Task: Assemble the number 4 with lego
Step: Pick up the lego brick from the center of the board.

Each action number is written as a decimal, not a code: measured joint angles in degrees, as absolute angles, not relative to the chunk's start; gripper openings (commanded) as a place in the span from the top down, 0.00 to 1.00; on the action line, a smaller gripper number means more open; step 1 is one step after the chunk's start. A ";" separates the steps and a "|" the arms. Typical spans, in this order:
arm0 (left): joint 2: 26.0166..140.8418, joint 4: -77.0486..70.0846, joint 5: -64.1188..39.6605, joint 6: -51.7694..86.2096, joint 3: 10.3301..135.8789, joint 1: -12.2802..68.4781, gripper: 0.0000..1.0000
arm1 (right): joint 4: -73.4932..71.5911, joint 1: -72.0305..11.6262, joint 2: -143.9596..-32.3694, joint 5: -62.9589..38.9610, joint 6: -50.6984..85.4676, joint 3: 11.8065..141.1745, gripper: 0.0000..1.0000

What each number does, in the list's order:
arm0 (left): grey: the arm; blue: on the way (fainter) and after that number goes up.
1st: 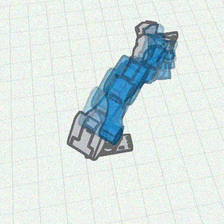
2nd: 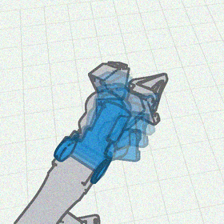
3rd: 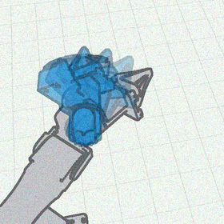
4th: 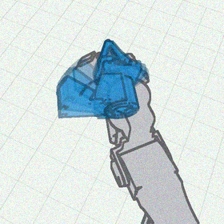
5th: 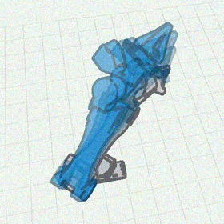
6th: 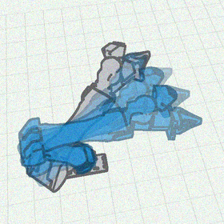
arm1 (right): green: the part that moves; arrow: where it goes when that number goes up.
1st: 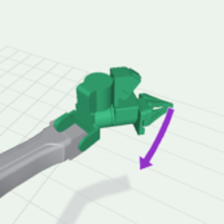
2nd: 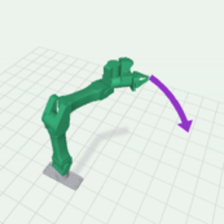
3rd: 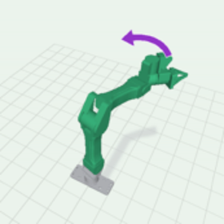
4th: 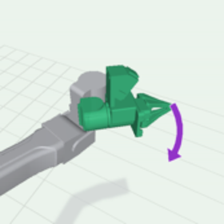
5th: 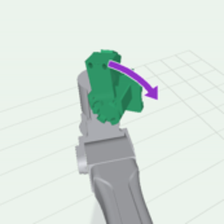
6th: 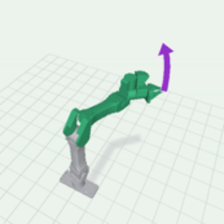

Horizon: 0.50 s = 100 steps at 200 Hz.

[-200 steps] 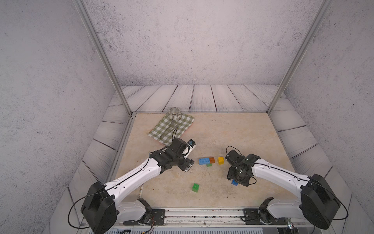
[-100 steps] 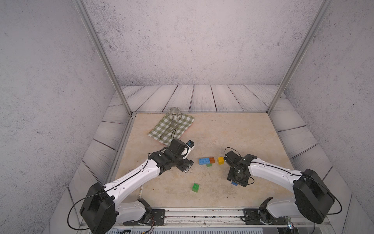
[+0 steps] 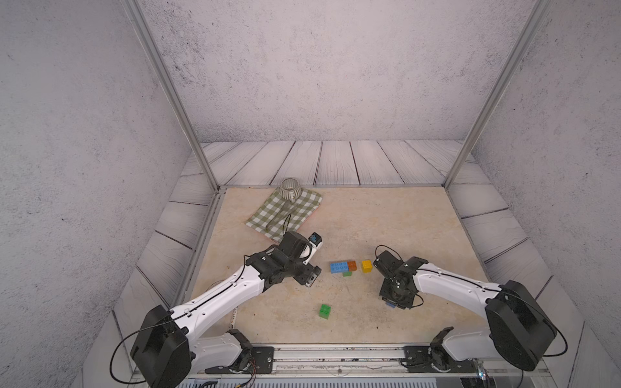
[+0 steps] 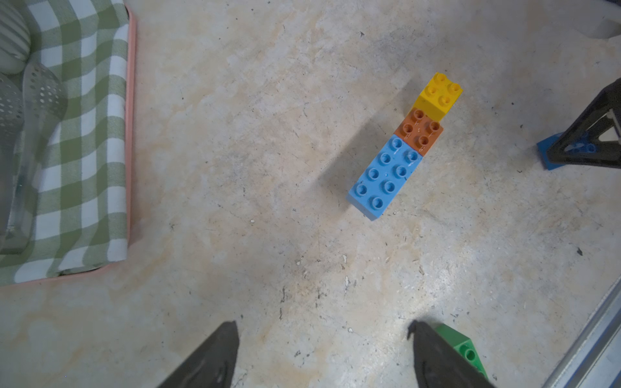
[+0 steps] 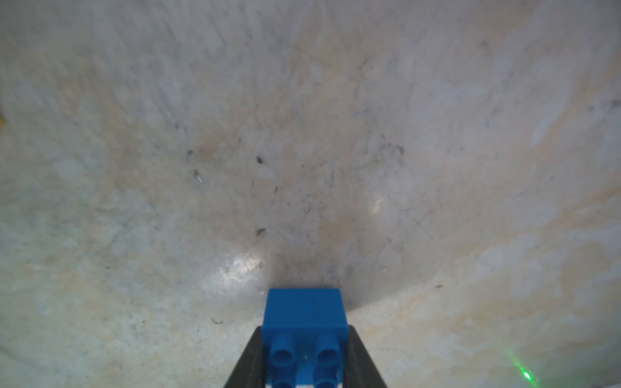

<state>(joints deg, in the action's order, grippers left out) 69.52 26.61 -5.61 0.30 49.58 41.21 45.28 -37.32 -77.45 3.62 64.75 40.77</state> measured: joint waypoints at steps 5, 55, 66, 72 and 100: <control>69.52 26.63 -5.67 0.32 49.58 41.21 0.16 | 45.50 -37.32 -77.01 3.64 64.53 40.86 0.73; 69.54 26.65 -7.94 1.65 49.58 41.21 0.16 | 49.50 -37.32 -77.06 3.22 56.31 49.01 0.75; 69.52 26.65 -8.71 2.13 49.54 41.15 0.16 | 50.33 -37.32 -77.91 3.07 53.74 52.07 0.75; 69.52 26.63 -9.15 2.52 49.47 41.08 0.16 | 50.78 -37.32 -78.50 3.03 52.45 53.76 0.75; 69.08 26.61 -11.00 4.12 48.40 40.45 0.16 | 53.15 -37.32 -82.28 2.42 46.37 61.78 0.75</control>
